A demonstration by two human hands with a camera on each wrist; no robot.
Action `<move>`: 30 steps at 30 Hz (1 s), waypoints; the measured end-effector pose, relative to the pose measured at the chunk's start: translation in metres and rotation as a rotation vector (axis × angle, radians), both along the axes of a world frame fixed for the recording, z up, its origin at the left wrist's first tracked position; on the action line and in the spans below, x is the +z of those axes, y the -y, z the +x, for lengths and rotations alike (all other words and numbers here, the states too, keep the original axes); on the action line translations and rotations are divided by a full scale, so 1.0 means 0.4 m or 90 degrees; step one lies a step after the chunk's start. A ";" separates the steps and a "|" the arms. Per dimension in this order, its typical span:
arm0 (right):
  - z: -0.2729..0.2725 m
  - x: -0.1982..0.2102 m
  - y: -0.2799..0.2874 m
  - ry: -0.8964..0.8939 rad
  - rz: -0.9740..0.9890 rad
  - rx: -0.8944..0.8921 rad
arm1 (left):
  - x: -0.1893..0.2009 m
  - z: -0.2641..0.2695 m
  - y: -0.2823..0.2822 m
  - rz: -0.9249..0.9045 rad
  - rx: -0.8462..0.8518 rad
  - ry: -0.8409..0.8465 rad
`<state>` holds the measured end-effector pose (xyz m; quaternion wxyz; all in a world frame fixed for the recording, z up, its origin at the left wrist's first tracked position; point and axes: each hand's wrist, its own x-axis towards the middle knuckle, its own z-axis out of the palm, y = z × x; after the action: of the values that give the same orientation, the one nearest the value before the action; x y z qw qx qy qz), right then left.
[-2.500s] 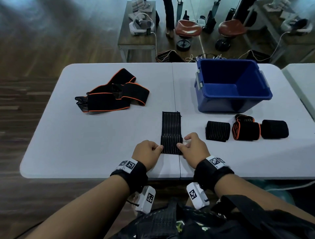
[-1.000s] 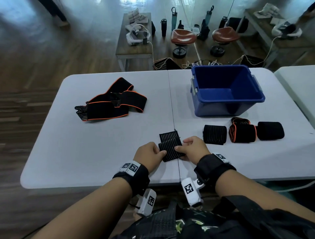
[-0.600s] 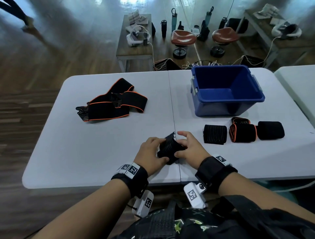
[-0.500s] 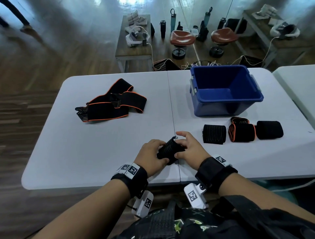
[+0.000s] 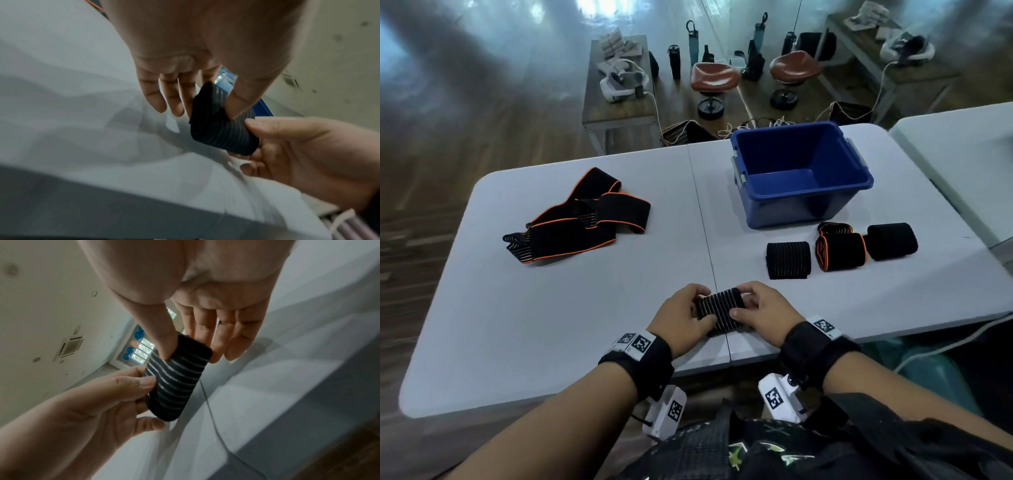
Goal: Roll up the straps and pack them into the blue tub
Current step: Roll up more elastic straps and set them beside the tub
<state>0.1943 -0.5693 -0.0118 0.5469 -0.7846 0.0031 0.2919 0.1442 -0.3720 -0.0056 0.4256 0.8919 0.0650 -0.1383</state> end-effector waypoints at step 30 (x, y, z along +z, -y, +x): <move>0.149 0.029 0.699 0.112 -0.343 -0.346 | 0.007 0.337 0.293 0.330 -0.236 0.112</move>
<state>0.2540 -0.8489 0.0000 0.3766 -0.8928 0.2404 0.0568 0.2791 -0.4892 -0.0028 0.1558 0.9757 -0.1026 -0.1149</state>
